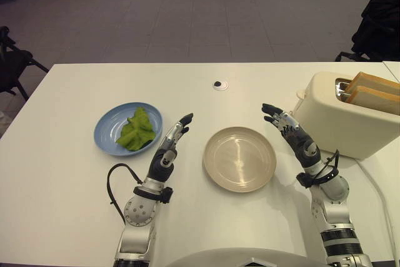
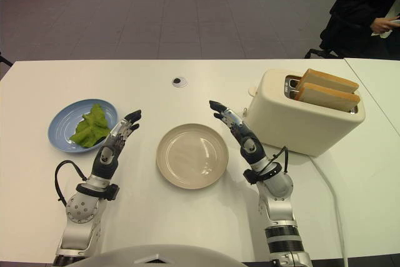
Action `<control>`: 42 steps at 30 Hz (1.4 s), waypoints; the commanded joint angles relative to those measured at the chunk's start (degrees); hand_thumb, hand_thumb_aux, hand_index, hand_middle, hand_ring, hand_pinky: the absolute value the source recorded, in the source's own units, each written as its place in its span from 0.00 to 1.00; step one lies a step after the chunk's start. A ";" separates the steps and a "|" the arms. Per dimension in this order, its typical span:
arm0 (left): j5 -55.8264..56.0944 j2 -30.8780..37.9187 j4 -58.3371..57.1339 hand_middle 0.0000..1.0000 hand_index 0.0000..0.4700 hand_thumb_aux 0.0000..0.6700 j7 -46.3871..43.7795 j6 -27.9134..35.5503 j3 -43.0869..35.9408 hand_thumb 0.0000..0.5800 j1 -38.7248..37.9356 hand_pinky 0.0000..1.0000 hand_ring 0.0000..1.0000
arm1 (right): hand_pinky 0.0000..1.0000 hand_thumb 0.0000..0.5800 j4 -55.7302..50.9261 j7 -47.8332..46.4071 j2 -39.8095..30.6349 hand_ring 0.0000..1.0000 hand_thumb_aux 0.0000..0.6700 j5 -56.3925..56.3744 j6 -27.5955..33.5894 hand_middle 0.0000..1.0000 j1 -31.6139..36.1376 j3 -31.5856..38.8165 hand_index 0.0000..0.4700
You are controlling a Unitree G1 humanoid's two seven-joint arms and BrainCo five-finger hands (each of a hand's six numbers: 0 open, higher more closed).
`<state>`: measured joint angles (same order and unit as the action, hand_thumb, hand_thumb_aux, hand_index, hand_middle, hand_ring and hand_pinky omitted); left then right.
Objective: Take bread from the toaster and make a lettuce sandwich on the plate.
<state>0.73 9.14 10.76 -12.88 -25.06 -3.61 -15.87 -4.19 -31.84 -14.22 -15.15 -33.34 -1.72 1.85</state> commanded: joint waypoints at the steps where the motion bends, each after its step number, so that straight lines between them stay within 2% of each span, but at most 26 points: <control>1: 1.03 -0.04 -0.80 0.00 0.00 0.00 -0.61 1.41 -0.41 0.00 0.23 0.00 0.00 | 0.00 0.00 1.00 -1.10 -0.29 0.00 0.00 -2.39 2.12 0.00 0.41 -0.52 0.00; 19: 1.06 -0.11 -1.91 0.00 0.00 0.00 -2.28 1.99 -2.38 0.00 0.84 0.00 0.00 | 0.00 0.00 2.79 -6.64 0.26 0.00 0.00 -8.29 8.38 0.00 -0.67 -0.42 0.00; 23: 0.87 -0.14 -2.71 0.00 0.00 0.00 -2.46 2.04 -2.97 0.00 1.68 0.00 0.00 | 0.00 0.00 6.02 -6.87 -1.10 0.00 0.00 -7.53 6.82 0.00 -0.68 -1.97 0.00; 25: 0.68 -0.25 -3.57 0.00 0.00 0.00 -2.75 2.14 -3.50 0.00 2.68 0.00 0.00 | 0.00 0.00 15.51 -6.38 -5.78 0.00 0.00 -7.38 7.15 0.00 -1.29 -6.30 0.00; 27: 0.35 -0.46 -4.37 0.00 0.00 0.00 -2.84 2.06 -3.95 0.00 3.39 0.00 0.00 | 0.00 0.00 22.83 -4.68 -11.37 0.00 0.00 -10.13 9.82 0.00 0.02 -13.74 0.00; 29: -0.09 -0.76 -5.08 0.00 0.00 0.00 -2.66 1.74 -4.33 0.00 3.75 0.00 0.00 | 0.00 0.00 23.43 -3.14 -17.40 0.00 0.00 -9.46 10.91 0.00 2.54 -21.96 0.00; 31: -0.39 -0.99 -5.45 0.00 0.00 0.00 -2.49 1.50 -4.61 0.00 3.89 0.00 0.00 | 0.00 0.00 18.46 -2.31 -23.12 0.00 0.00 -1.74 7.30 0.00 4.47 -28.08 0.00; 33: -0.50 -1.10 -5.54 0.00 0.00 0.00 -2.42 1.39 -4.80 0.00 3.92 0.00 0.00 | 0.00 0.00 10.72 -0.38 -28.06 0.00 0.00 7.93 1.97 0.00 5.86 -31.38 0.00; 38: -0.54 -0.95 -5.85 0.00 0.00 0.00 -2.62 1.34 -5.10 0.00 4.19 0.00 0.00 | 0.00 0.00 -11.84 14.04 -38.14 0.00 0.00 32.27 -10.29 0.00 7.95 -32.76 0.00; 39: -0.54 -0.89 -5.89 0.00 0.00 0.00 -2.66 1.32 -5.08 0.00 4.20 0.00 0.00 | 0.00 0.26 -14.97 17.54 -39.63 0.00 0.14 36.40 -11.72 0.00 8.21 -31.84 0.14; 40: -0.61 -0.87 -5.94 0.00 0.00 0.00 -2.67 1.29 -5.08 0.00 4.21 0.00 0.00 | 0.00 0.58 -18.00 21.20 -41.02 0.00 0.35 40.63 -13.02 0.00 8.43 -30.29 0.35; 41: -0.70 -0.85 -5.98 0.00 0.00 0.00 -2.67 1.27 -5.11 0.00 4.23 0.00 0.00 | 0.00 0.82 -20.99 23.44 -41.63 0.00 0.58 42.71 -14.19 0.00 8.85 -28.64 0.58; 42: -0.87 -0.88 -5.99 0.00 0.00 0.00 -2.61 1.31 -5.18 0.00 4.28 0.00 0.00 | 0.00 0.89 -24.02 25.73 -42.02 0.00 0.67 44.57 -15.10 0.00 9.34 -26.67 0.67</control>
<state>0.61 7.98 5.46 -15.44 -23.95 -8.42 -11.61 -23.75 -9.20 -54.93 26.00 -46.83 6.56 -28.04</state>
